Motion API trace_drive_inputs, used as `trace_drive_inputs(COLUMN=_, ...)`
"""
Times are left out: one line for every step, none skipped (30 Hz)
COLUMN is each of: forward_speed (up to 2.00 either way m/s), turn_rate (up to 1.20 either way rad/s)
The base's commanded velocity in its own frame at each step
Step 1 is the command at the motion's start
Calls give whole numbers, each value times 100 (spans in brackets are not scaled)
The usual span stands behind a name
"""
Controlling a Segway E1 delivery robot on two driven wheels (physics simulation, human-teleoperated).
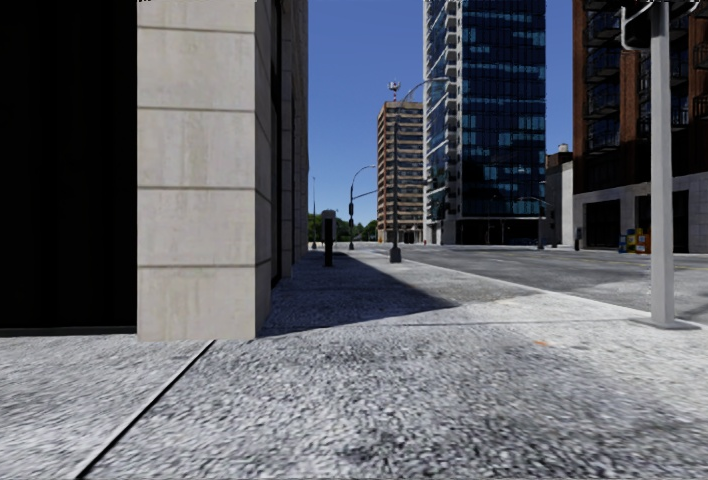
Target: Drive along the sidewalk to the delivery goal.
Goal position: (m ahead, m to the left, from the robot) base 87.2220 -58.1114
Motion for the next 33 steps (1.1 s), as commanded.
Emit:
trace_drive_inputs(forward_speed=200, turn_rate=0)
trace_drive_inputs(forward_speed=200, turn_rate=0)
trace_drive_inputs(forward_speed=200, turn_rate=0)
trace_drive_inputs(forward_speed=200, turn_rate=0)
trace_drive_inputs(forward_speed=200, turn_rate=0)
trace_drive_inputs(forward_speed=200, turn_rate=0)
trace_drive_inputs(forward_speed=200, turn_rate=0)
trace_drive_inputs(forward_speed=200, turn_rate=0)
trace_drive_inputs(forward_speed=200, turn_rate=0)
trace_drive_inputs(forward_speed=200, turn_rate=0)
trace_drive_inputs(forward_speed=200, turn_rate=0)
trace_drive_inputs(forward_speed=200, turn_rate=0)
trace_drive_inputs(forward_speed=200, turn_rate=0)
trace_drive_inputs(forward_speed=200, turn_rate=0)
trace_drive_inputs(forward_speed=200, turn_rate=0)
trace_drive_inputs(forward_speed=200, turn_rate=0)
trace_drive_inputs(forward_speed=200, turn_rate=-6)
trace_drive_inputs(forward_speed=200, turn_rate=-25)
trace_drive_inputs(forward_speed=200, turn_rate=-41)
trace_drive_inputs(forward_speed=200, turn_rate=-41)
trace_drive_inputs(forward_speed=200, turn_rate=-45)
trace_drive_inputs(forward_speed=200, turn_rate=-46)
trace_drive_inputs(forward_speed=200, turn_rate=-46)
trace_drive_inputs(forward_speed=200, turn_rate=-46)
trace_drive_inputs(forward_speed=200, turn_rate=-46)
trace_drive_inputs(forward_speed=200, turn_rate=-46)
trace_drive_inputs(forward_speed=200, turn_rate=-46)
trace_drive_inputs(forward_speed=200, turn_rate=-46)
trace_drive_inputs(forward_speed=200, turn_rate=-46)
trace_drive_inputs(forward_speed=200, turn_rate=-46)
trace_drive_inputs(forward_speed=200, turn_rate=-46)
trace_drive_inputs(forward_speed=200, turn_rate=-46)
trace_drive_inputs(forward_speed=200, turn_rate=-29)
